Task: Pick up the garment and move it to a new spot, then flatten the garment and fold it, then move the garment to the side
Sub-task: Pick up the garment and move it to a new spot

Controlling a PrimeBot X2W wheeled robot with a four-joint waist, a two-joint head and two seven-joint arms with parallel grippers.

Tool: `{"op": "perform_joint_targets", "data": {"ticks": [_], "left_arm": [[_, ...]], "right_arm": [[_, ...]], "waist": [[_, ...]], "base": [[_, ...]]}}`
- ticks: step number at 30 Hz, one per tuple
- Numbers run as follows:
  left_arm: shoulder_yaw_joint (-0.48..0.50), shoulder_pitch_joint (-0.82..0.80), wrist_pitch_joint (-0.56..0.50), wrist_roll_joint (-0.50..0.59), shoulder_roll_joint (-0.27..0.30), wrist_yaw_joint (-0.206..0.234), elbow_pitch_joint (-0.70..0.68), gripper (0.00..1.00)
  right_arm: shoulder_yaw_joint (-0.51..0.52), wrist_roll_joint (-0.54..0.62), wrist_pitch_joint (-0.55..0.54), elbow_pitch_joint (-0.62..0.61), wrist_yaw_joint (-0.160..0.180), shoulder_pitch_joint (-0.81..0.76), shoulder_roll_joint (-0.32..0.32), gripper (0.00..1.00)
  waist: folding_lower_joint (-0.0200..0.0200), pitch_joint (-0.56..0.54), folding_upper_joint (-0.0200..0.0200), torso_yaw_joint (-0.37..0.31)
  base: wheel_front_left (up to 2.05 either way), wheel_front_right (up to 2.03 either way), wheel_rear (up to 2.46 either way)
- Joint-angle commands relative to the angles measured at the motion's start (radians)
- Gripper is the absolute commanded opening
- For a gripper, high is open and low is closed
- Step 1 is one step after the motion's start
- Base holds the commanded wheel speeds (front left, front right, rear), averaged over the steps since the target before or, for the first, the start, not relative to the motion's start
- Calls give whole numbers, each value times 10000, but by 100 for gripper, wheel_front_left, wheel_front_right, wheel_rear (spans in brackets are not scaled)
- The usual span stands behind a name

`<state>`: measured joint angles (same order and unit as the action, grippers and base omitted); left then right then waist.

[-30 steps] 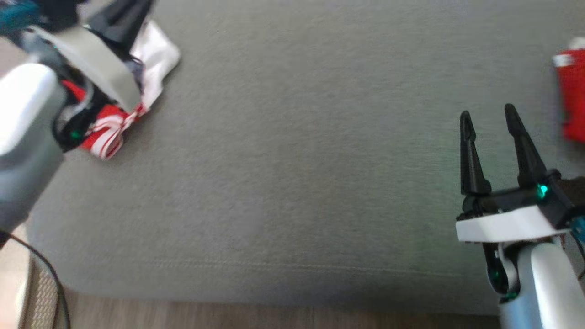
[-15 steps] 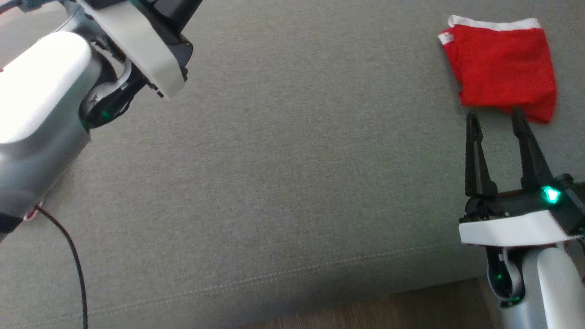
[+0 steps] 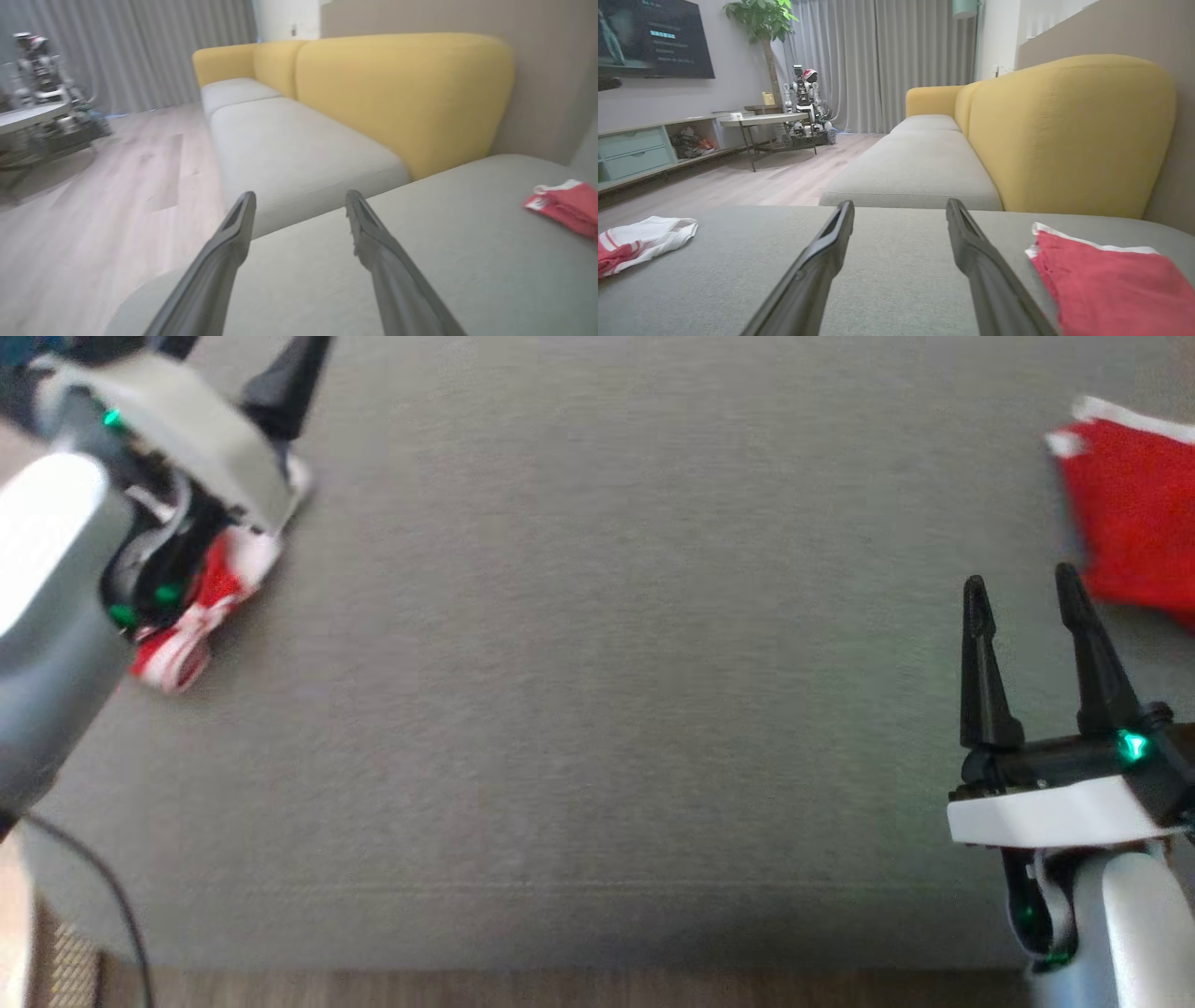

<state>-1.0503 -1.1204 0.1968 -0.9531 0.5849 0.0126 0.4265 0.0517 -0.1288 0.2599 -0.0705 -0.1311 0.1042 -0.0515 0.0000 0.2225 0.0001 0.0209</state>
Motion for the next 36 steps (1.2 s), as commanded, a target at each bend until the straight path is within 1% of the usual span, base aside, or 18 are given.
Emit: {"op": "perform_joint_targets", "data": {"ticks": [1, 4, 7, 9, 11, 14, 18, 19, 22, 24, 26, 27, 28, 29, 30, 33, 36], "left_arm": [[644, -143, 106, -172, 674, 180, 195, 100], [769, 253, 184, -397, 918, 263, 807, 100], [944, 649, 299, -678, 988, 313, 1681, 100], [1078, 847, 362, -899, 867, 305, 2379, 100], [1216, 951, 395, -1157, 610, 227, 3143, 100], [1403, 884, 413, -1499, 148, -23, 4314, 100], [1644, 498, 252, -1953, -472, -648, 5577, 100], [1644, 498, 252, -1953, -472, -648, 5577, 100], [1743, 57, 76, -2169, -860, -1037, 6245, 100], [1721, -221, -121, -2237, -1060, -1213, 6565, 100], [1670, -465, -395, -2296, -1222, -1322, 6826, 100], [1556, -639, -842, -2346, -1374, -1385, 7020, 100], [1556, -639, -842, -2346, -1374, -1385, 7020, 100], [1487, -701, -1096, -2371, -1440, -1404, 7084, 100], [1304, -778, -1751, -2434, -1547, -1422, 7094, 100], [1086, -795, -2701, -2669, -1562, -1427, 6788, 100], [870, -656, -3553, -2982, -1432, -1429, 6317, 100]], "right_arm": [[-240, 190, 19, -248, 4, 146, 13, 100], [-294, 452, 19, -170, 4, 161, 13, 100], [-334, 752, 19, -139, 4, 218, 13, 100], [-358, 983, 19, -142, 4, 277, 13, 100], [-385, 1237, 19, -139, 4, 350, 13, 100], [-434, 1608, 19, -157, 4, 437, 13, 100], [-381, 2100, 19, -303, 4, 600, 13, 100], [-381, 2100, 19, -303, 4, 600, 13, 100], [-209, 2447, 9, -489, 4, 677, 13, 100], [-96, 2622, -53, -676, 4, 733, 13, 100], [-24, 2760, -127, -899, 4, 786, 13, 100], [14, 2876, -190, -1110, 4, 815, 13, 100], [14, 2876, -190, -1110, 4, 815, 13, 100], [34, 2907, -223, -1190, 4, 820, 13, 100], [39, 2945, -280, -1342, 4, 829, 13, 100], [5, 3001, -349, -1531, 4, 874, 13, 100], [-77, 2999, -380, -1639, 4, 968, 13, 100]], "waist": [[0, 49, -1, 1218], [0, 145, -1, 1961], [0, 327, -1, 2508], [0, 528, -1, 2787], [0, 754, -1, 2994], [0, 1179, -1, 3175], [0, 1916, -1, 3248], [0, 1916, -1, 3248], [0, 2503, -1, 3288], [0, 2895, -1, 3297], [0, 3261, -1, 3302], [0, 3565, -1, 3309], [0, 3565, -1, 3309], [0, 3686, -1, 3311], [0, 3918, -1, 3305], [0, 4217, -1, 3275], [0, 4417, -1, 3165]], "base": [[0, 0, 0], [0, 0, 0], [0, 0, 0], [0, 0, 0], [0, 0, 0], [0, 0, 0], [0, 0, 0], [0, 0, 0], [0, 0, 0], [0, 0, 0], [0, 0, 0], [0, 0, 0], [0, 0, 0], [0, 0, 0], [0, 0, 0], [0, 0, 0], [0, 0, 0]]}}
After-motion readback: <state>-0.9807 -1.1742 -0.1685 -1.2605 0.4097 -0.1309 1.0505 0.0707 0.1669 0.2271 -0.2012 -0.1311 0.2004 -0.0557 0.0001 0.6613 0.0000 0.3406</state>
